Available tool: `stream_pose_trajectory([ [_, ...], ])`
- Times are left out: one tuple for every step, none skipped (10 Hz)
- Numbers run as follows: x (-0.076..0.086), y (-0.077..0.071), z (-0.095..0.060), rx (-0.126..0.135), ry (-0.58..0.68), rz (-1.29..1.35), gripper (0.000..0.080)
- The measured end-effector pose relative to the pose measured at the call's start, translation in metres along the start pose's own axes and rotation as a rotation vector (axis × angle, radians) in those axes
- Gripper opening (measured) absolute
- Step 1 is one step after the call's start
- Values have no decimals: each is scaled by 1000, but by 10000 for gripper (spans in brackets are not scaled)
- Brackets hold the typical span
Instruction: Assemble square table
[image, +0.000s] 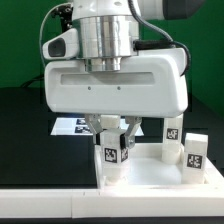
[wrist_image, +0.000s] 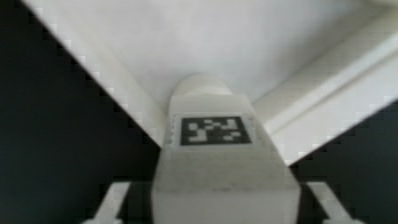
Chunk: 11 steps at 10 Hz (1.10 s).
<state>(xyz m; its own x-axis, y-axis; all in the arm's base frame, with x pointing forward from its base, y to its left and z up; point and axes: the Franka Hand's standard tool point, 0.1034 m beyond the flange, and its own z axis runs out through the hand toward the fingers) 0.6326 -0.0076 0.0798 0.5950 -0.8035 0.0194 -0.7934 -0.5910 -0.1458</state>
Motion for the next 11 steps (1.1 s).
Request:
stream_pose_trajectory([
  [-2, -3, 1, -8, -8, 228, 284],
  [-3, -4, 1, -7, -8, 401, 284],
  [-2, -3, 2, 5, -19, 548, 284],
  [-2, -2, 2, 8, -22, 628, 284],
  [-2, -2, 2, 8, -22, 604, 293],
  [-2, -2, 2, 8, -21, 553, 293],
  [-4, -5, 1, 7, -16, 425, 470],
  [-7, -10, 0, 9, 0, 165, 607],
  [-8, -12, 0, 14, 1, -35, 607],
  [-7, -10, 1, 12, 2, -48, 638],
  [-7, -10, 1, 10, 3, -137, 638],
])
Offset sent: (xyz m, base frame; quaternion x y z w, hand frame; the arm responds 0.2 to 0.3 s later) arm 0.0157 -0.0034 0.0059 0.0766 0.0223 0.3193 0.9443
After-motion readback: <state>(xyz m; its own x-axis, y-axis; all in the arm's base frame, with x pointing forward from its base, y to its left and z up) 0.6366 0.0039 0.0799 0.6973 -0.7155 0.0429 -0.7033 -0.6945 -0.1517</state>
